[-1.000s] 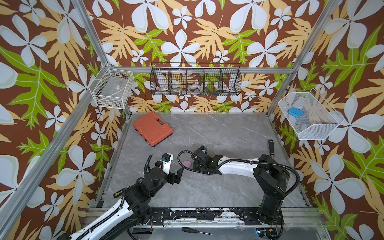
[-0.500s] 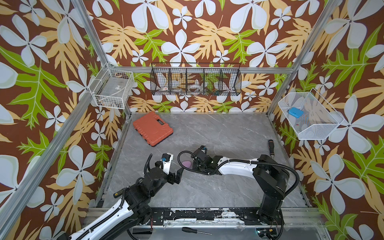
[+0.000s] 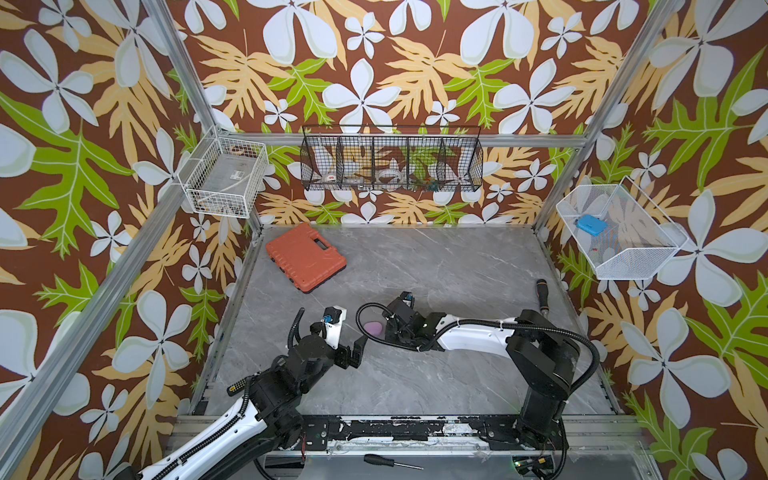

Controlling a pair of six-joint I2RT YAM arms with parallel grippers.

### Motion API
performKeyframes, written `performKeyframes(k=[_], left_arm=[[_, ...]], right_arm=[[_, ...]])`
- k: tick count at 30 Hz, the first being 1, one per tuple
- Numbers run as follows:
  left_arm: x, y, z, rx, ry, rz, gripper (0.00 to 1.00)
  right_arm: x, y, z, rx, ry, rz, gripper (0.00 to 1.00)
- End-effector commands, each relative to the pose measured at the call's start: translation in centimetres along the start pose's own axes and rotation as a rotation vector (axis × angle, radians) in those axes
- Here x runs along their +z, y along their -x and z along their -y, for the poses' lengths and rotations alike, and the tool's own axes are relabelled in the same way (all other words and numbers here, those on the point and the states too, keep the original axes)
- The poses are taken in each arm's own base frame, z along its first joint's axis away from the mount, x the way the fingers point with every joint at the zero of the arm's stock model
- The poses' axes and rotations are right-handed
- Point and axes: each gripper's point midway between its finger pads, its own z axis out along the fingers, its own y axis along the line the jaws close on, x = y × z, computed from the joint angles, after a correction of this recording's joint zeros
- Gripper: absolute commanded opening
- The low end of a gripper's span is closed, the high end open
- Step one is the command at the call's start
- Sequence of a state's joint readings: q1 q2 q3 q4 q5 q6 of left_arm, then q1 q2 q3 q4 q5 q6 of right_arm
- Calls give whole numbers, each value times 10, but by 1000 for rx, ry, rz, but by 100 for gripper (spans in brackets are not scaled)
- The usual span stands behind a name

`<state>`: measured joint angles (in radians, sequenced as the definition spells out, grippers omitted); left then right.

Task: Insert the wireless bluetooth earbuds into the charging case
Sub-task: 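Lower the earbud into the case slot with the right gripper and release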

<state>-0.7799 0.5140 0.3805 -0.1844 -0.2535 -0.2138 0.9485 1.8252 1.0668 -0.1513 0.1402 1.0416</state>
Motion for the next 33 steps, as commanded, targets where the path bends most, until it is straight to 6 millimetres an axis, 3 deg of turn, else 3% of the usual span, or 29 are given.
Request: performKeyframes(k=[1, 12, 33], left_arm=[[0, 5, 1, -2, -4, 20, 100], [0, 5, 1, -3, -4, 20, 100], [0, 6, 0, -4, -3, 20, 100]], right_arm=[[-1, -6, 12, 2, -46, -15, 17], [-4, -5, 14, 3, -53, -7, 24], [-10, -4, 6, 2, -28, 0, 24]])
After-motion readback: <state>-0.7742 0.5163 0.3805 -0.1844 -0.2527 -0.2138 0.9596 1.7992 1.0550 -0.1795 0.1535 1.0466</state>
